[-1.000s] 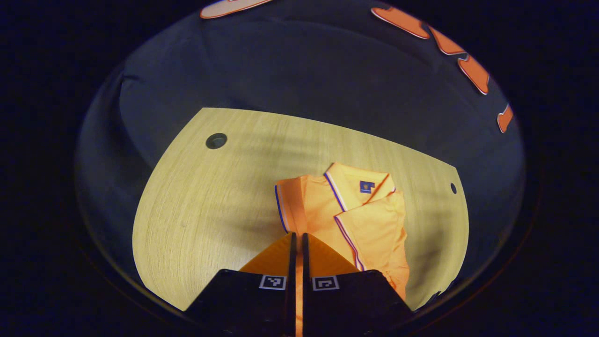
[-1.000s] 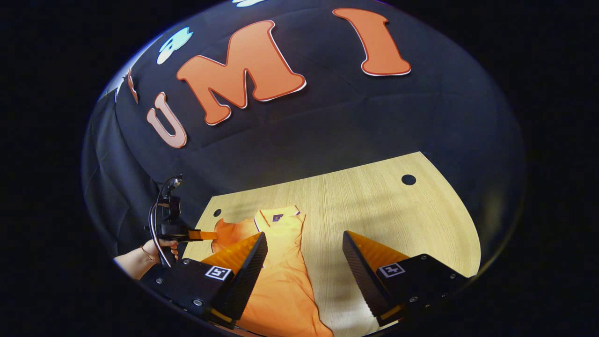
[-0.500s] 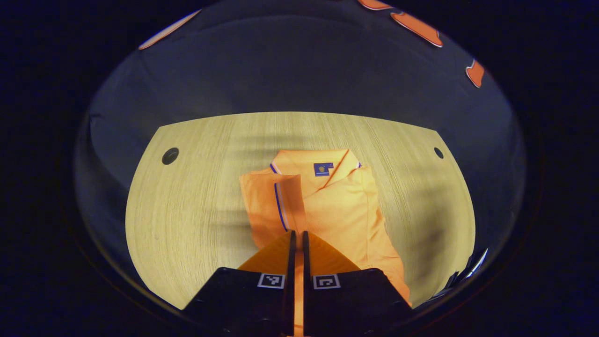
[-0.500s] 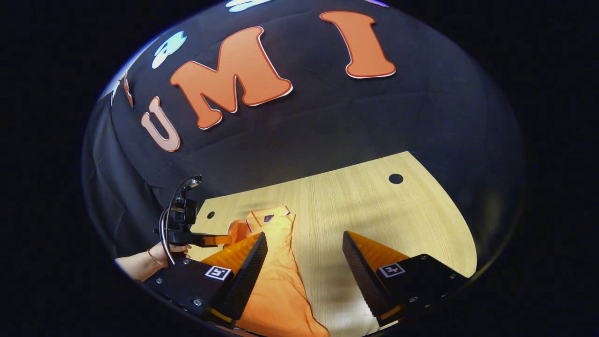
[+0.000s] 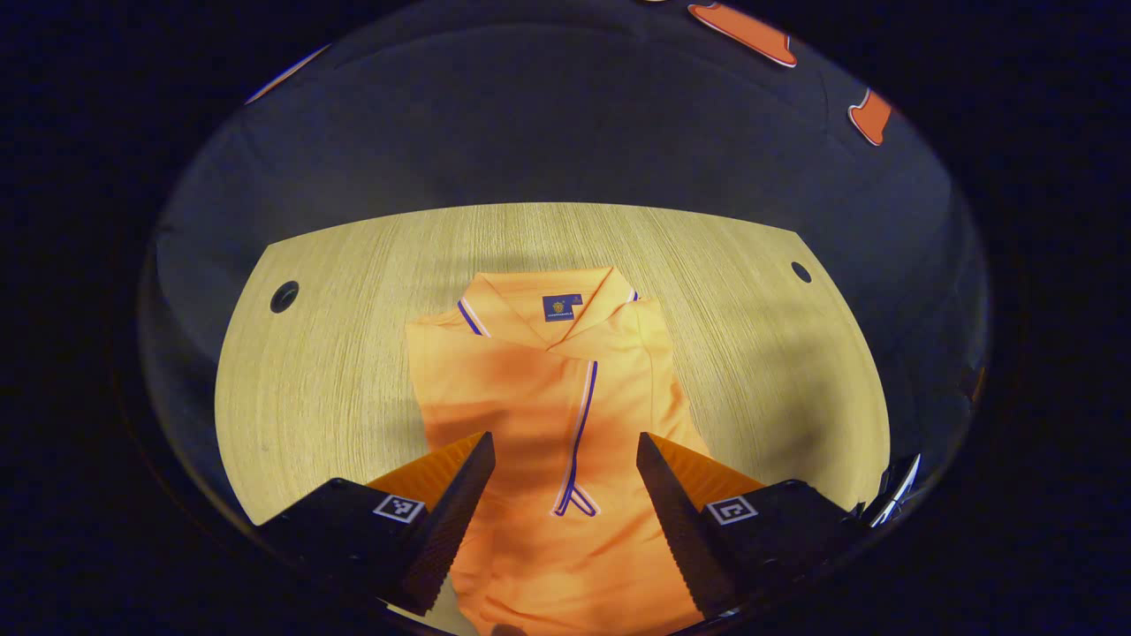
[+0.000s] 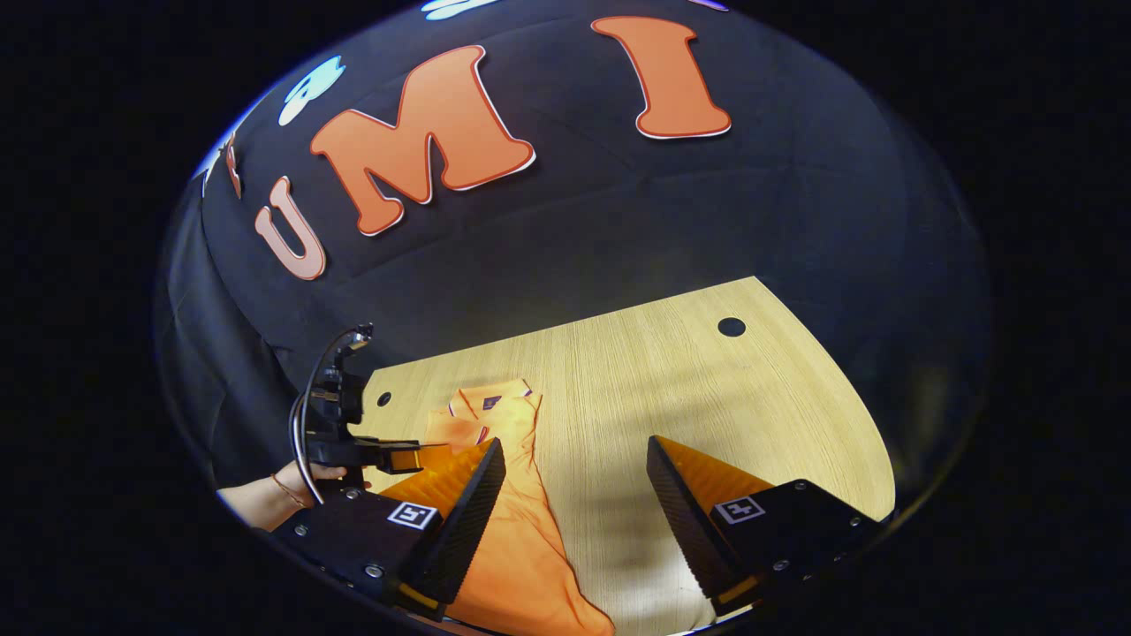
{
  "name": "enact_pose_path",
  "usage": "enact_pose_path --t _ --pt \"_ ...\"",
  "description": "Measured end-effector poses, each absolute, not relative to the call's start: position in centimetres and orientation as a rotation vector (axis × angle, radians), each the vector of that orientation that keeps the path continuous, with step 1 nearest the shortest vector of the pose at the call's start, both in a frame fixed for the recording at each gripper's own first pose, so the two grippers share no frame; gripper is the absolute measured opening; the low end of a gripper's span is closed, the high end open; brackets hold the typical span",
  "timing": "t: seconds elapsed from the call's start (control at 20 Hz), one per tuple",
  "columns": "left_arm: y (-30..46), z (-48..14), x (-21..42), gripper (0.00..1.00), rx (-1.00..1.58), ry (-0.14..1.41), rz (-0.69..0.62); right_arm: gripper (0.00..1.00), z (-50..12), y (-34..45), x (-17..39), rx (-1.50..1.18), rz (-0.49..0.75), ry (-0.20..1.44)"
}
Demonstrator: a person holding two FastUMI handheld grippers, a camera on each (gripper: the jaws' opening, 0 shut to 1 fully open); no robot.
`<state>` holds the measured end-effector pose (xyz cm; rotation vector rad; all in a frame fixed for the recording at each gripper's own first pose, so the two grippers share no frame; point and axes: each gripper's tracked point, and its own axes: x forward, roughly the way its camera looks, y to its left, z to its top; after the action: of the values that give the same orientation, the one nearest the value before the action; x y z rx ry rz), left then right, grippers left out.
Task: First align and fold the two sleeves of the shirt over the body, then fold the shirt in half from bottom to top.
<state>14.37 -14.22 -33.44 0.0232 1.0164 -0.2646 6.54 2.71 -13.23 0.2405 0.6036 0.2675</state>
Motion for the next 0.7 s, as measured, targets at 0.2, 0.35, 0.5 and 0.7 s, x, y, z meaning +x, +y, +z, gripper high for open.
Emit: enact_pose_path --t 0.2,0.35,0.5,0.7 --pt "-11.2 -30.3 12.3 0.99 -0.023 0.974 -0.225 0.98 -13.6 5.0 5.8 0.201 0.307 0.623" --pt "-8.5 -28.3 9.6 0.99 -0.051 0.948 -0.203 0.98 -14.9 6.6 4.9 0.138 0.327 0.658" --pt "-5.9 -27.3 5.4 0.99 -0.071 0.945 -0.186 0.98 -16.2 8.2 3.4 0.074 0.34 0.683" --pt "-1.8 -27.3 -0.4 0.99 -0.014 0.945 -0.123 0.98 -19.1 9.0 -0.1 -0.029 0.356 0.748"
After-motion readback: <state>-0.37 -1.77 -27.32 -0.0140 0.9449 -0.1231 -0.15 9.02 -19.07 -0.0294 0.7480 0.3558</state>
